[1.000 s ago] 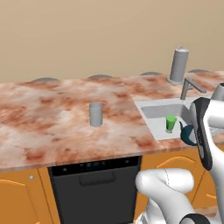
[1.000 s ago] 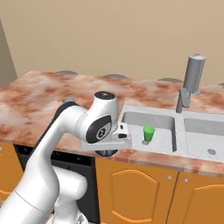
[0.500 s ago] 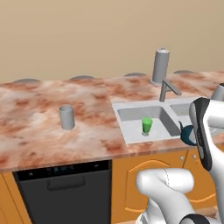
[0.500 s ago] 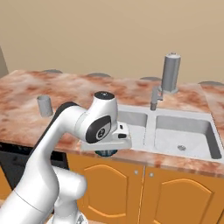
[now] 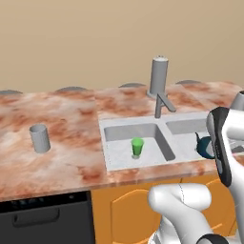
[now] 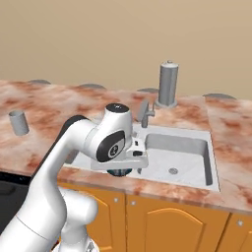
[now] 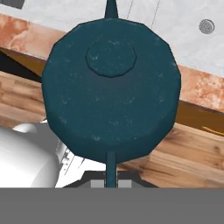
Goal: Pick the glass cup and teapot and place them in the sink. Then turn on the water.
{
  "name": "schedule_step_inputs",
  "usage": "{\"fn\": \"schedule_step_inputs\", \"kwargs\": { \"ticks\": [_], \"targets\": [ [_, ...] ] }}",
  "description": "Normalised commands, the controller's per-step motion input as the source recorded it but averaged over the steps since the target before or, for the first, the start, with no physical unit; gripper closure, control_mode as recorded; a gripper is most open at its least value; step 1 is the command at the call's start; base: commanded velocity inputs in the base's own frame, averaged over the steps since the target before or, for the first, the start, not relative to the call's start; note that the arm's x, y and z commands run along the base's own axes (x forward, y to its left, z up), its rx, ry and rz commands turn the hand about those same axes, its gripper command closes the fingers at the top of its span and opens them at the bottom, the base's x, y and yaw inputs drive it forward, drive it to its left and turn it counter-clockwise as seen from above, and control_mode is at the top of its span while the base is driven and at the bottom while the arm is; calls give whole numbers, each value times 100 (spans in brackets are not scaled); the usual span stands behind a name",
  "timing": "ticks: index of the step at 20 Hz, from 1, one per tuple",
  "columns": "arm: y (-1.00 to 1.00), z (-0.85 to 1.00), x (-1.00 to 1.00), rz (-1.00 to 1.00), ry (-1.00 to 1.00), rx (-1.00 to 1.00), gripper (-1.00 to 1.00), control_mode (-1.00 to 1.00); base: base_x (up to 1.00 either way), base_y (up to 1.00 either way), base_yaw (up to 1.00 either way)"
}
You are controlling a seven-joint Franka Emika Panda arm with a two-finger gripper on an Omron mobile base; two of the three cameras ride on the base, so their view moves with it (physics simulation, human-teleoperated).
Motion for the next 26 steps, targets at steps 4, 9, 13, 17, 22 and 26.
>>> {"fn": "schedule_step_inputs", "kwargs": {
  "ticks": [4, 9, 13, 17, 22, 26],
  "targets": [
    [0, 0, 0, 0, 0, 0, 100, 100, 55, -61, 1],
    [0, 0, 0, 0, 0, 0, 100, 100, 51, -56, 2],
    [0, 0, 0, 0, 0, 0, 100, 100, 48, -56, 3],
    [0, 0, 0, 0, 0, 0, 100, 100, 54, -57, 6],
    [0, 0, 0, 0, 0, 0, 100, 100, 33, -54, 9],
    [-27, 0, 5, 3, 0, 0, 100, -100, 0, 0, 0]
  ]
}}
